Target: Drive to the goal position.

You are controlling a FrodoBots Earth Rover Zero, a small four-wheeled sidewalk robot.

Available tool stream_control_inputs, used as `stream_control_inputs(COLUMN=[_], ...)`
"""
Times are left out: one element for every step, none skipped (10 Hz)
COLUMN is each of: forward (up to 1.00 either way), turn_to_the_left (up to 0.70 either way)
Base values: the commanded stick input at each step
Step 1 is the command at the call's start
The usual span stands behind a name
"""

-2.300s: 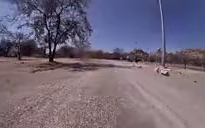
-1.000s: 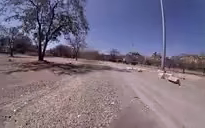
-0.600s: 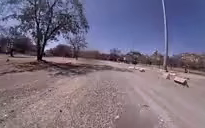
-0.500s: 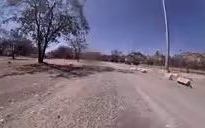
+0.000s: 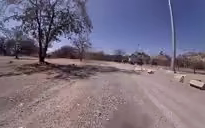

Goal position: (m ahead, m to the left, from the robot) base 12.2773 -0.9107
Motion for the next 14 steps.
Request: stream_control_inputs(forward=[1.0,1.0,1.0,1.0,1.0,1.0,1.0,1.0,1.0,1.0,1.0,1.0,1.0,1.0], turn_to_the_left=[-0.27,-0.27,-0.2,-0.07,0.0,0.0,0.0,0.0,0.0,0.0,0.0,0.0,0.0,0.0])
